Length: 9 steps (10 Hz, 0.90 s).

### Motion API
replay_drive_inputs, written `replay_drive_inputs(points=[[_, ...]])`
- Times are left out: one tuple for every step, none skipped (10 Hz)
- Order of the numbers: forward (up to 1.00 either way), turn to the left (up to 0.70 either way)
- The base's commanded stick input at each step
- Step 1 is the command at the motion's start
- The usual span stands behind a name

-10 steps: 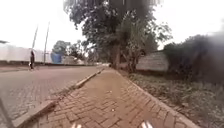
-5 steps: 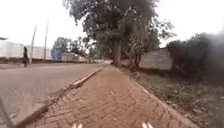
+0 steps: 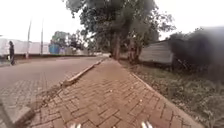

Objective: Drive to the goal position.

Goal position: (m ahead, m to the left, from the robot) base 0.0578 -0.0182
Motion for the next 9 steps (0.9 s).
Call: replay_drive_inputs(points=[[0.50,0.00],[0.50,0.00],[0.50,0.00],[0.50,0.00],[0.50,0.00],[0.50,0.00],[0.50,0.00],[0.50,0.00],[0.50,0.00]])
